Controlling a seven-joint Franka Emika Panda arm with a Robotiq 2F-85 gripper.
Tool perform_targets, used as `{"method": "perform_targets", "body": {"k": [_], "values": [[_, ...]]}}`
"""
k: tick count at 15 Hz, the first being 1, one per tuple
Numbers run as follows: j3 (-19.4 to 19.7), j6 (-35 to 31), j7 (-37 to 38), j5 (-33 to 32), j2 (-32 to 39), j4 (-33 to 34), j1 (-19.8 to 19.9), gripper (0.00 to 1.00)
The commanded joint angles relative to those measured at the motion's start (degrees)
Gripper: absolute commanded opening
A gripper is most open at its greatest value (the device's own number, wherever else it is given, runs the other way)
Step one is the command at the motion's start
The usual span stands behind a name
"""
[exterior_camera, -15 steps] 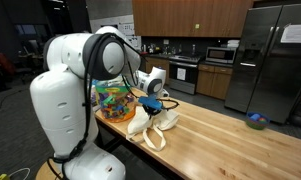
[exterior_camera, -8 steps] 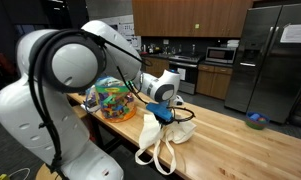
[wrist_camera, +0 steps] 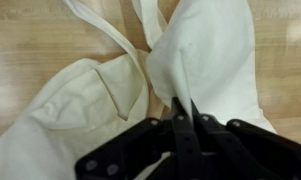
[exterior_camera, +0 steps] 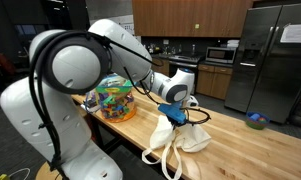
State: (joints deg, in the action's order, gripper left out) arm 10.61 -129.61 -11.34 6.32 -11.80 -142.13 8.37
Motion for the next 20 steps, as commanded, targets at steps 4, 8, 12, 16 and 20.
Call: {"method": "perform_targets", "body": {"k": [4,8,12,16,20], "values": [[0.7,0.9,-5.4,6.2,12.4,13.3,-0.4,0.01],[-1.3,2.3,-6.0,8.4,19.7,22.4,0.0,0.01],[-4.6,4.6,-5.1,7.8,25.6,31.9,-0.3,0.01],[-8.0,6.7,-4.3,6.7,29.7,39.7,-1.4,0.01],[-10.6,7.8,-4.4,5.7,31.8,44.4,-3.3,0.01]]}}
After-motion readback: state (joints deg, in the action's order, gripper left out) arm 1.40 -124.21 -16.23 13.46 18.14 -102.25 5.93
